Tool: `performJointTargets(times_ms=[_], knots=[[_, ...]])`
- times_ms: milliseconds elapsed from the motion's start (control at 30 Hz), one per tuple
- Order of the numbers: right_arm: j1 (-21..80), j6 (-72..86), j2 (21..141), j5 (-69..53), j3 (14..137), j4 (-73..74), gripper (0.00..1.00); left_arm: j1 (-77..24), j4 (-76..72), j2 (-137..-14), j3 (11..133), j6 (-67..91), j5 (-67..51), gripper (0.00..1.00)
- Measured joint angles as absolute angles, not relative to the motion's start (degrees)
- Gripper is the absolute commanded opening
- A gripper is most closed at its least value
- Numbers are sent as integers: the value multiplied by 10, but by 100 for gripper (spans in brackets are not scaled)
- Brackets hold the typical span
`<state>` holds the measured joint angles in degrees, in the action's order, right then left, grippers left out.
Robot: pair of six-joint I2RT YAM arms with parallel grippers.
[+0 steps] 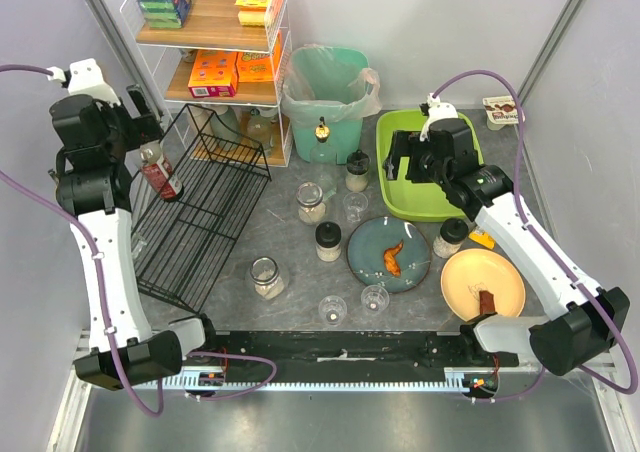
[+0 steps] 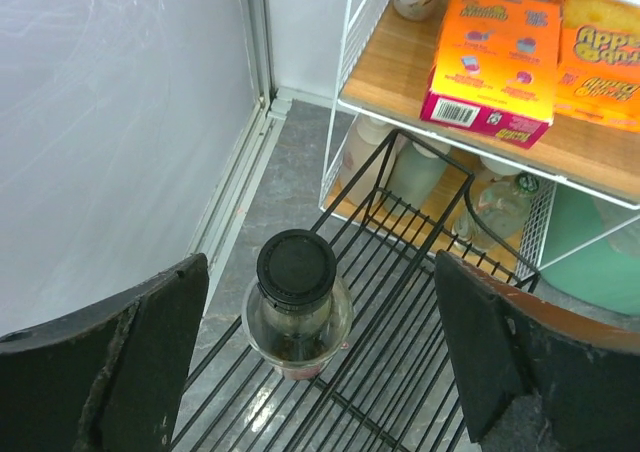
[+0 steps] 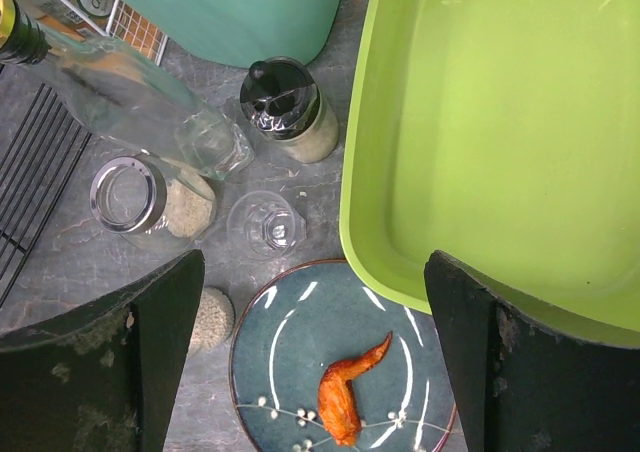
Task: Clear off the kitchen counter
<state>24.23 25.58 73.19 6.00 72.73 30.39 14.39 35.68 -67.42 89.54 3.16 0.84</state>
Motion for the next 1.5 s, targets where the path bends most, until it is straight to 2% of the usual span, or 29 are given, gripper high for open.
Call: performJointTargets(times_ms=[433, 700, 867, 1000, 1200, 1500], knots=[[236, 260, 731, 58, 724, 304, 98, 144, 378, -654, 1007, 32, -90, 98], [235, 262, 731, 46, 724, 304, 98, 127, 344, -675, 1036, 103, -379, 98], [235, 262, 731, 40, 724, 304, 98, 27, 306, -699, 989, 143, -431, 99], [235, 262, 731, 37, 724, 304, 98, -83, 297, -718, 952, 145, -404, 94], [235, 262, 731, 23, 724, 304, 98, -242, 259, -724, 865, 135, -253, 91], [235, 262, 730, 21, 714, 302, 98, -329, 153, -790, 768, 112, -37, 91]])
